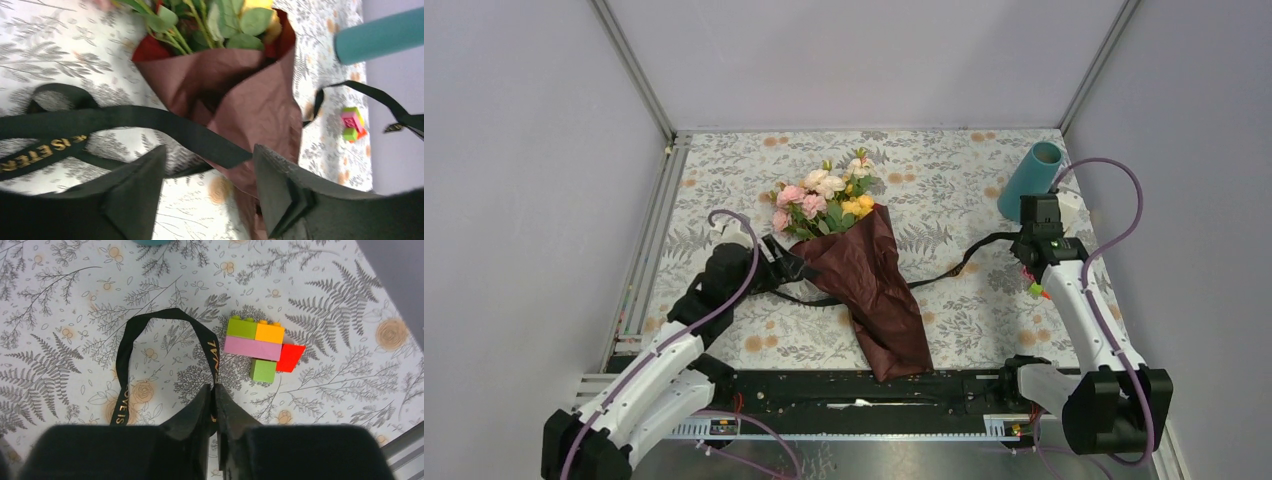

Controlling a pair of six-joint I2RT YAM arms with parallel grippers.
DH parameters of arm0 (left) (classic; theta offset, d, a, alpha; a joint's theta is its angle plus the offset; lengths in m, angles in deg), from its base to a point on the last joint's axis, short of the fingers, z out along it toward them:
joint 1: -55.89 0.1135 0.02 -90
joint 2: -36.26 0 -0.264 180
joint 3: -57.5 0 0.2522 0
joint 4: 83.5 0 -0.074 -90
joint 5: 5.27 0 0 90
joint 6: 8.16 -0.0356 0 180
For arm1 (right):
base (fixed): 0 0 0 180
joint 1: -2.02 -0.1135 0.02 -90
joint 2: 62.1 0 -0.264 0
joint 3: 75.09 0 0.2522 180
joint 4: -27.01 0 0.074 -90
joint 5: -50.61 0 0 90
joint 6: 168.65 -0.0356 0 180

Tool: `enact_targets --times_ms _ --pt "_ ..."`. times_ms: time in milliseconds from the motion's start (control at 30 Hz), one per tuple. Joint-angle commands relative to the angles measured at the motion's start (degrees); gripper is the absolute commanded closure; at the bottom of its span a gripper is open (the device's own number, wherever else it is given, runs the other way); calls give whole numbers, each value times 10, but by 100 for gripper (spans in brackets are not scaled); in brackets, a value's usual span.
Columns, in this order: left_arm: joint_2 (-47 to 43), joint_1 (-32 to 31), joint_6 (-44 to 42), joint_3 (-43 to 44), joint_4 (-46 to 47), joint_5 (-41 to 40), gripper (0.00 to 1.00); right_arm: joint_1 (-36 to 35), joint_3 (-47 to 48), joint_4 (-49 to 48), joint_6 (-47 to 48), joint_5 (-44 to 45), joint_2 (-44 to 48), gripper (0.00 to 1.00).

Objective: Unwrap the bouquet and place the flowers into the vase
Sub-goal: Place the ribbon at the center of the board.

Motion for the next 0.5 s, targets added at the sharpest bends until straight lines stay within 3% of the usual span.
enact_targets --times_ms 0,100,133,333,467 --pt "-15 -64 22 15 32 -76 28 7 -11 -39 -27 -12 -2 74" --pt "3 -105 12 33 26 -105 21 6 -10 -29 -23 -38 12 30" --pt "15 -118 5 44 19 -119 20 7 -11 -28 -21 -48 27 21" --pt "104 -205 -57 135 -51 -228 13 7 -27 -17 -7 -142 103 4" --pt "152 -230 -82 174 -65 -251 10 7 -33 7 4 -172 143 1"
